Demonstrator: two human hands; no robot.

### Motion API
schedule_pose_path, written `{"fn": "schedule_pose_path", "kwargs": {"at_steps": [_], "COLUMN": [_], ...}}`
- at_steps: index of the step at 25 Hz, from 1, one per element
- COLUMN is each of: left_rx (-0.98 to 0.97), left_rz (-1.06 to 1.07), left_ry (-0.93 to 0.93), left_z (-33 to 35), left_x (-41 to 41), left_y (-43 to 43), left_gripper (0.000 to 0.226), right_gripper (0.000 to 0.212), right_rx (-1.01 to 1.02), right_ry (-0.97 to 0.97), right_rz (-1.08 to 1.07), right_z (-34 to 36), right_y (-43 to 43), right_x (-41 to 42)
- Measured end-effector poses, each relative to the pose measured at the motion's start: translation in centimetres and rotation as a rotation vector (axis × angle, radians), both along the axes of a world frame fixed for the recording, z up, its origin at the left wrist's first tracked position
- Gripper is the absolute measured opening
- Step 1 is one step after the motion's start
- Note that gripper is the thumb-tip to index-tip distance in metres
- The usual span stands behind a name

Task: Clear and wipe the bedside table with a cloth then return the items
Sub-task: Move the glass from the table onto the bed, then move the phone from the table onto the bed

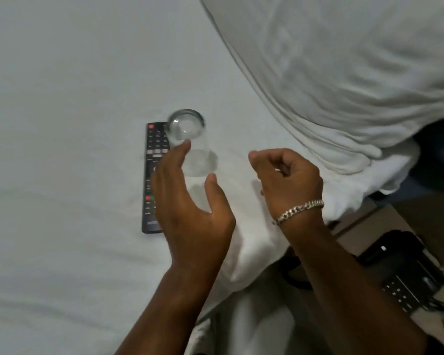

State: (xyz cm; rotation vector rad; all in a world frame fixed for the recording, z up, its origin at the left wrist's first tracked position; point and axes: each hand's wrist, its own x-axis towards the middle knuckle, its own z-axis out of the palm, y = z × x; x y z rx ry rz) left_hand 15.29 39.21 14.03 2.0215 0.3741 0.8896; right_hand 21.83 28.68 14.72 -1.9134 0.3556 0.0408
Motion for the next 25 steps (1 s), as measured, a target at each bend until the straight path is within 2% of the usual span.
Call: {"fn": "schedule_pose_path", "kwargs": {"at_steps": [4,7,10,12,14,17,19,22,25], "left_rx": [-0.089,-0.067,-0.004,0.162,0.348,0.408,0.343,0.125,0.0], "left_rz": [-0.265,-0.532,-0.751,-0.89,-0.98,-1.051,-1.051,-1.035,-0.966], "left_ry": [0.053,0.209,0.462,0.683,0.843,0.921,0.927,0.956,0.843], "left_z": [-2.9,-5.9,-10.1,-13.3,-15.9,-18.3,-18.7,-16.8,-12.6], "left_x": [-2.8,-3.7,-3.0,-1.7,-0.2,1.2,1.2,-0.2,-2.0], "left_y": [-8.7,-16.2,-22.2,-25.7,-28.6,-31.4,-32.2,-31.5,-28.9], "left_gripper": [0.033,0.033,0.041,0.054,0.066,0.075,0.079,0.077,0.069], "right_gripper": [0.008,0.009,0.012,0.026,0.047,0.071,0.08,0.086,0.083], "right_rx": [0.042,-0.009,-0.178,-0.315,-0.341,-0.132,-0.038,-0.022,-0.071], "right_ry": [0.0,0.072,0.133,0.167,0.244,0.294,0.263,0.262,0.196], "right_rz": [-0.194,-0.307,-0.372,-0.422,-0.445,-0.471,-0.481,-0.444,-0.37], "right_z": [-3.7,-7.9,-12.6,-15.8,-19.0,-21.5,-22.0,-20.2,-16.2], "right_y": [-10.3,-19.9,-28.0,-32.0,-34.7,-35.5,-35.1,-34.4,-33.3], "right_x": [-4.9,-8.6,-12.2,-14.0,-15.0,-15.2,-15.1,-16.0,-16.2]}}
